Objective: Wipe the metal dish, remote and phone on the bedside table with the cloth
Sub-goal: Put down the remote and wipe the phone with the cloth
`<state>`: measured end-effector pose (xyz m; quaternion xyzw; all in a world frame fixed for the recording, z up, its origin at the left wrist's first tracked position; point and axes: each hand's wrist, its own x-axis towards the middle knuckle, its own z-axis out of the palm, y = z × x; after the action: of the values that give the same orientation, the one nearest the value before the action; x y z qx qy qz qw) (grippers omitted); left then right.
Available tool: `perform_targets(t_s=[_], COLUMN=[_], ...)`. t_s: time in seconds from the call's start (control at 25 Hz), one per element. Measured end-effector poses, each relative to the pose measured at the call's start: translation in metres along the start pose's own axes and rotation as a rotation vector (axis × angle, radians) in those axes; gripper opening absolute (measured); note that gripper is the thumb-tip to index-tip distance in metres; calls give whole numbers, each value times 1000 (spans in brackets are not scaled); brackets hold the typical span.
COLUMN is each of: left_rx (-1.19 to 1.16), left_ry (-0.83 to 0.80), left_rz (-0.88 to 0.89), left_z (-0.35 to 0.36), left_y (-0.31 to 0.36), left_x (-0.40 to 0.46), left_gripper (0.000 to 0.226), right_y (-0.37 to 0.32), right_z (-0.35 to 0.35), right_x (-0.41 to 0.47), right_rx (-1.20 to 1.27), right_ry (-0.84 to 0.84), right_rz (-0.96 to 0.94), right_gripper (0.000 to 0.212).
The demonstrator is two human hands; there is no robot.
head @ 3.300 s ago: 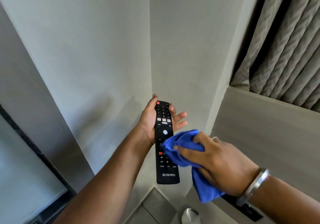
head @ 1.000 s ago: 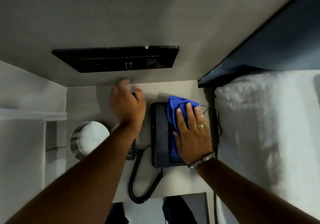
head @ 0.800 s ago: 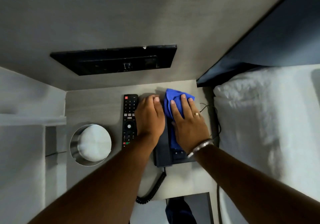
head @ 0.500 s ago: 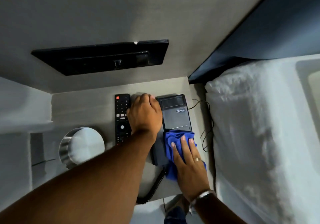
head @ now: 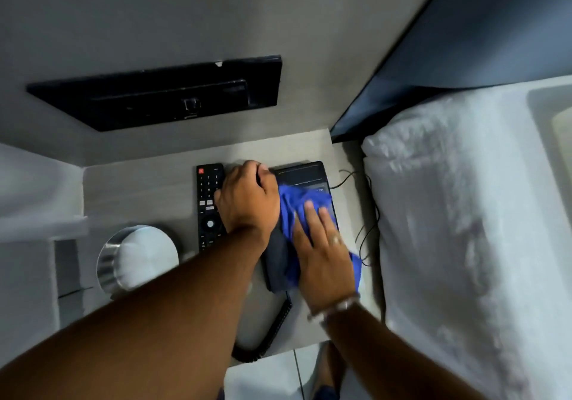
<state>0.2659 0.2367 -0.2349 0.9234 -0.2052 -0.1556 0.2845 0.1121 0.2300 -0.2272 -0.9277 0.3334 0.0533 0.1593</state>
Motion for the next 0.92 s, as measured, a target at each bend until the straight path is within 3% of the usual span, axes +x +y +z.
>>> perform_targets(t_s=[0.12,0.24,0.36,0.44,0.64,0.92], left_rx=[11,2,23,44,50,88], left_ry=[-8,-5,-2,-1,-3,-13], left_rz=[45,77,83,48,29,54], left_z=[-1,-1,1,-1,1,2], left_y=[0,-1,2,5,4,0], left_x=[-2,0,0,3,2,5], left_gripper=[23,26,28,28,29,31], right_y=[12,15,19,21,35,37], right_z=[-4,-22,-40,-40,-14,-8], right_x=[-25,66,141,119,-29,-23], right_rx=[-30,-94,-50,-50,-73,-184], right_ry=[-76,9,-70,-47,-40,-68], right_rz=[-68,2,52,47,45,-115], right_gripper=[71,65,47,49,73,75])
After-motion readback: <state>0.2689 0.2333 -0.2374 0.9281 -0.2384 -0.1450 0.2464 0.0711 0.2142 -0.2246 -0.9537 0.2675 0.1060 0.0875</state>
